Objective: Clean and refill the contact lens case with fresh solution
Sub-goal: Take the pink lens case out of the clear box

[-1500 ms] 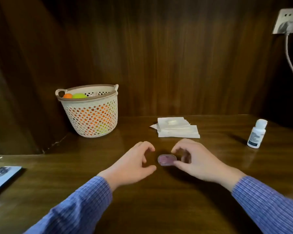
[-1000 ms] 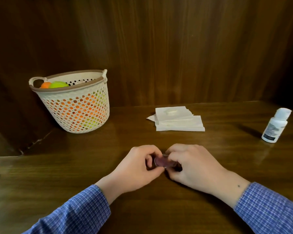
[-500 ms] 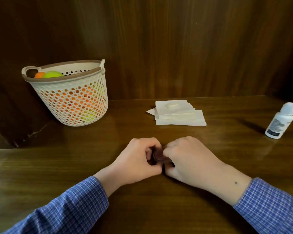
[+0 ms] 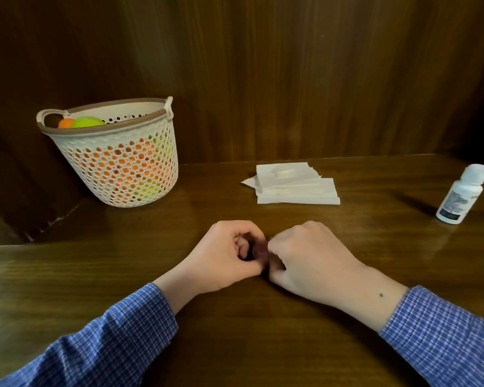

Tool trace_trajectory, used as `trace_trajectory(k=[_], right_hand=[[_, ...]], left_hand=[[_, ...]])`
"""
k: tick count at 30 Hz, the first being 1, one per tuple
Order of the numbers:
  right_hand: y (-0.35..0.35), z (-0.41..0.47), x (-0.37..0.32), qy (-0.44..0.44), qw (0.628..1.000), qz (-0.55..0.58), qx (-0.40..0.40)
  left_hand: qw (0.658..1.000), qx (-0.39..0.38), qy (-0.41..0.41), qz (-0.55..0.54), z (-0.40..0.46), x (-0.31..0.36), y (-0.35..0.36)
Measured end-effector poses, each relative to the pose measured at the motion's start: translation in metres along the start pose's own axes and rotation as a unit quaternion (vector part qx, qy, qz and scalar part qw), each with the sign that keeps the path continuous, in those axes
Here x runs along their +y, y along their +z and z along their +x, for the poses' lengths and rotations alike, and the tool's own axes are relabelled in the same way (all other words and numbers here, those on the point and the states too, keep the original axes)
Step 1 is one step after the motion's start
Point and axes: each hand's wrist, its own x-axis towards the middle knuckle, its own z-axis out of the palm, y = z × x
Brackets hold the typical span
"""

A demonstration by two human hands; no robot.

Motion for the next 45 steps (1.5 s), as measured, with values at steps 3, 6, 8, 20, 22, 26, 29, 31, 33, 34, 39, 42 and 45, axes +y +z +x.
trace_trajectory(k=[3,6,8,20,22,26,29,31,33,34,39,42,45], right_hand=[[0.003,-0.001,0.009,-0.007,1.000,0.016,0.013],[0.006,-0.005,0.022,0.012,0.996,0.085,0.013],[0.009,-0.007,0.032,0.031,0.987,0.161,0.003],[0.034,0.001,0.051,0.224,0.891,0.384,0.097],[0.035,0.003,0.051,0.236,0.881,0.396,0.109],[0.036,0.003,0.050,0.244,0.892,0.358,0.130],[0.033,-0.002,0.048,0.229,0.908,0.303,0.175],[0.026,-0.007,0.047,0.175,0.913,0.294,0.223],[0.021,-0.011,0.046,0.113,0.927,0.302,0.193],[0.021,-0.012,0.046,0.098,0.937,0.300,0.151],[0.031,-0.011,0.048,0.105,0.961,0.257,0.006],[0.031,-0.010,0.050,0.116,0.954,0.278,-0.003],[0.030,-0.009,0.051,0.128,0.944,0.305,-0.010]], left_hand=[[1.000,-0.003,0.006,-0.011,-0.001,-0.002,-0.001],[1.000,-0.011,0.003,-0.021,0.000,-0.004,-0.001],[1.000,-0.012,0.006,-0.014,0.002,-0.006,-0.002],[0.999,0.019,-0.030,0.011,0.004,-0.008,0.001],[0.999,0.025,-0.034,0.015,0.003,-0.007,0.002],[0.999,0.028,-0.039,0.017,0.003,-0.006,0.001],[0.998,0.046,-0.046,0.011,0.002,-0.006,0.004],[0.997,0.058,-0.049,0.008,0.002,-0.006,0.006],[0.997,0.063,-0.054,0.003,0.002,-0.007,0.006],[0.996,0.063,-0.056,0.002,0.003,-0.007,0.005],[0.996,0.058,-0.062,0.000,0.002,-0.007,0.006],[0.996,0.056,-0.063,-0.003,0.003,-0.008,0.005],[0.996,0.058,-0.066,0.001,0.004,-0.008,0.005]])
